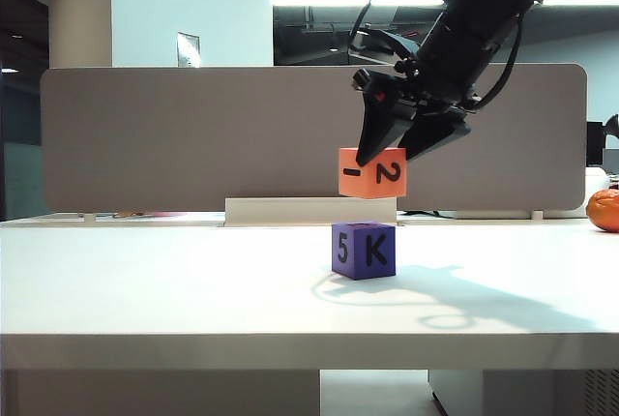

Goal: Stack one letter block on top of another letter block.

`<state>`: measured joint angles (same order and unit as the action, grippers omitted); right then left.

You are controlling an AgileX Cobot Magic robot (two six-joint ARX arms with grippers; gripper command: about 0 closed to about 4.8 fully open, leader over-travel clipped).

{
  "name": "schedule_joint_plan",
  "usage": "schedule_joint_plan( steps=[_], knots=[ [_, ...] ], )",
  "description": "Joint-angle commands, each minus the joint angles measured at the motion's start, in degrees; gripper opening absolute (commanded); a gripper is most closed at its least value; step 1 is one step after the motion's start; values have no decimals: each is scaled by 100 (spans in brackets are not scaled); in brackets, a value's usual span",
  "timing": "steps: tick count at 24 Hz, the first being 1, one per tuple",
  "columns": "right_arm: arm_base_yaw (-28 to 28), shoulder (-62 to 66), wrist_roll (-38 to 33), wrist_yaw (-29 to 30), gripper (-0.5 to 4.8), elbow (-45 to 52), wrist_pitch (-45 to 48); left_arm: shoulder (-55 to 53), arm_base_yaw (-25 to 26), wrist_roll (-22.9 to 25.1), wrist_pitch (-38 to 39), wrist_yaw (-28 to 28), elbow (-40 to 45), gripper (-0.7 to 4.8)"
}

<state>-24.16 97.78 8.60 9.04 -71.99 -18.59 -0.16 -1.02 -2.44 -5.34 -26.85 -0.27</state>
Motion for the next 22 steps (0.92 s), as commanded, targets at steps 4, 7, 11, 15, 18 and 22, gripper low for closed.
schedule_joint_plan(
  steps=[4, 7, 11, 15, 18, 22],
  knots=[
    [-11, 103, -7, 11, 241, -28, 81, -7, -7, -17, -66, -35, -26, -6],
    [-11, 138, -11, 13, 241, -28, 50, -7, -7, -15, -66, -33, -26, -6],
    [-11, 138, -107, 275, 241, -28, 44, -7, -7, -15, -63, -20, -26, -6],
    [-11, 146, -120, 315, 241, -28, 44, -7, -7, -15, -66, -22, -26, -6],
    [-11, 208, -144, 315, 241, -28, 42, -7, -7, -15, -66, -24, -26, -6],
    [-11, 284, -160, 417, 242, -26, 15, -7, -7, -17, -66, -24, -28, -6]
  ],
)
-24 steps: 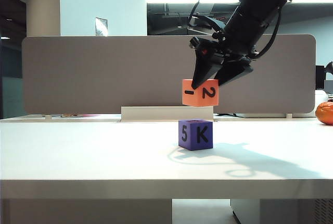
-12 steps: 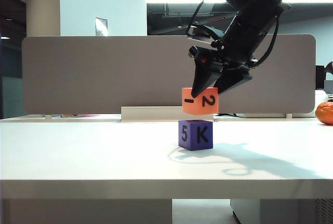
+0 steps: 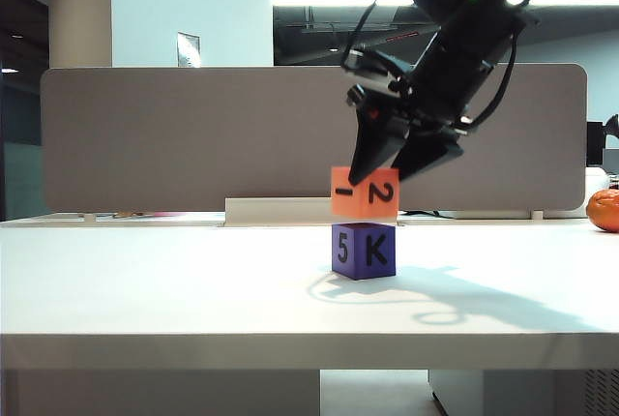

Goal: Stack one letter block on top of another letter block.

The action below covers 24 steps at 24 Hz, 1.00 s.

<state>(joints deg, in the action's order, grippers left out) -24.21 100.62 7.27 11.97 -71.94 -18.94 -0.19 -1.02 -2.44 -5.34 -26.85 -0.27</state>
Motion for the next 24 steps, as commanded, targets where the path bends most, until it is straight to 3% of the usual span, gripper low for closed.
schedule_joint_plan(
  steps=[1, 7, 17, 21, 24],
  knots=[
    [-7, 20, -26, 133, 243, -31, 55, -4, -7, -15, -66, -24, -28, -6],
    [-7, 26, -24, 168, 272, -31, 76, -4, -7, -15, -66, -24, -26, -6],
    [-7, 26, -24, 39, 276, -31, 138, -4, -7, -17, -68, -33, -28, -6],
    [-7, 26, -24, 37, 361, -31, 138, -4, -7, -17, -68, -35, -28, -6],
    [-7, 26, -24, 39, 361, -31, 140, -4, -7, -17, -68, -37, -28, -6]
  ],
)
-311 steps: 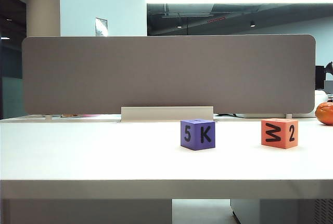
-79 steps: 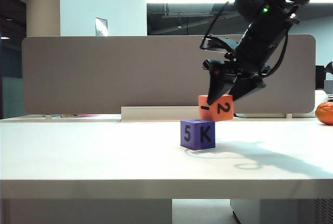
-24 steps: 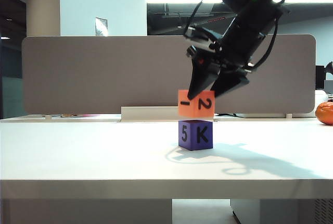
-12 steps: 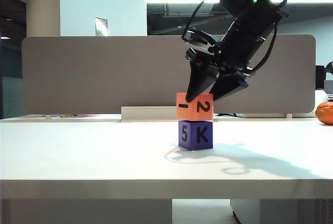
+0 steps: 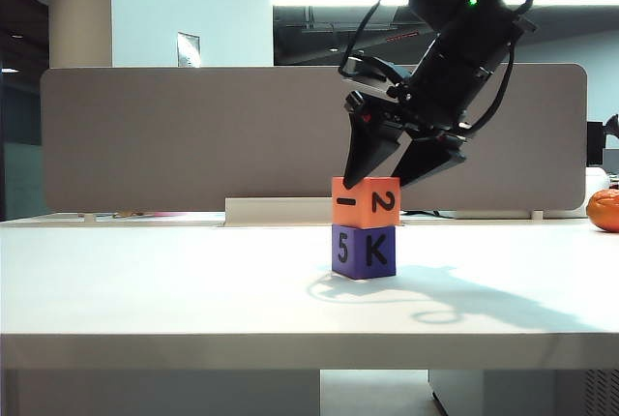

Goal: Stack one letter block on top of another letter block.

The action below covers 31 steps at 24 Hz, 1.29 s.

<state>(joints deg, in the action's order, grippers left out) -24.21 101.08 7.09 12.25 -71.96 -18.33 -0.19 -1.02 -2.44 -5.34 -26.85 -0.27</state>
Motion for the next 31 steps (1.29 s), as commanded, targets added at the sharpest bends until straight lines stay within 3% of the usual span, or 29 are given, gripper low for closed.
schedule_joint_plan(
  steps=[1, 4, 12, 17, 18, 19, 21, 22, 26, 31],
  knots=[
    [-7, -20, -4, 11, 373, -31, 87, -4, -7, -20, -68, -37, -28, -5],
    [-7, -24, -4, 11, 475, -39, 111, -4, -7, -20, -68, -37, -28, -6],
    [7, -271, 0, -343, 479, -42, 240, -4, -7, -20, -66, -39, -28, -6],
    [17, -1134, -2, -511, 473, -39, 533, -4, -7, -15, -33, -37, -26, -5],
    [22, -1241, -2, -597, 423, -39, 505, -4, -7, -17, -33, -37, -26, -5],
    [33, -1410, -2, -684, 280, -39, 424, -4, -7, -15, -28, -39, -26, -5],
    [85, -1624, -2, -778, 58, -39, 297, -4, -7, -15, -28, -37, -26, -5],
    [162, -1764, -7, -837, -6, -37, 216, -4, -7, -13, -28, -37, -26, -5],
    [737, -2083, -699, -820, -7, 79, 22, -4, -7, -13, -28, -35, -26, -5],
    [1213, -2763, -848, -719, -7, 1060, 601, -4, -7, -13, -28, -37, -26, -6]
  ],
)
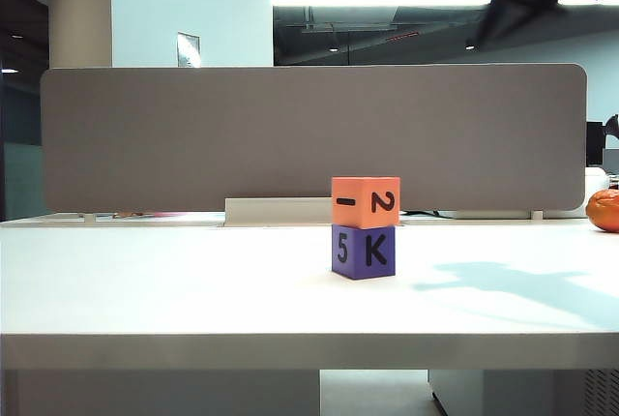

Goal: Stack one letter block on top of another letter block.

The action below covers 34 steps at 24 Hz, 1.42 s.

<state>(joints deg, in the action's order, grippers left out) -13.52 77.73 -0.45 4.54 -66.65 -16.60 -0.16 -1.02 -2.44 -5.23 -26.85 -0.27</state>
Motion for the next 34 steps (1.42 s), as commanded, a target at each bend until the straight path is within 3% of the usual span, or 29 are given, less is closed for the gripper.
schedule_joint_plan(
  steps=[1, 9, 15, 20, 34],
  knots=[
    [223, -669, -109, 48, -7, 844, 623, -7, -7, -13, -42, -37, -26, -5],
    [743, -2457, -428, 31, -7, 2861, 1427, -7, -7, -13, -39, -37, -26, -5],
    [798, -3694, -457, -131, -7, 3880, 1550, -7, -7, -13, -37, -35, -26, -5],
    [798, -5405, -874, -470, -7, 4778, 1523, -7, -7, -13, -39, -35, -26, -5],
    [802, -7777, -850, -1038, -7, 5952, 743, -7, -7, -13, -37, -35, -26, -5]
  ],
)
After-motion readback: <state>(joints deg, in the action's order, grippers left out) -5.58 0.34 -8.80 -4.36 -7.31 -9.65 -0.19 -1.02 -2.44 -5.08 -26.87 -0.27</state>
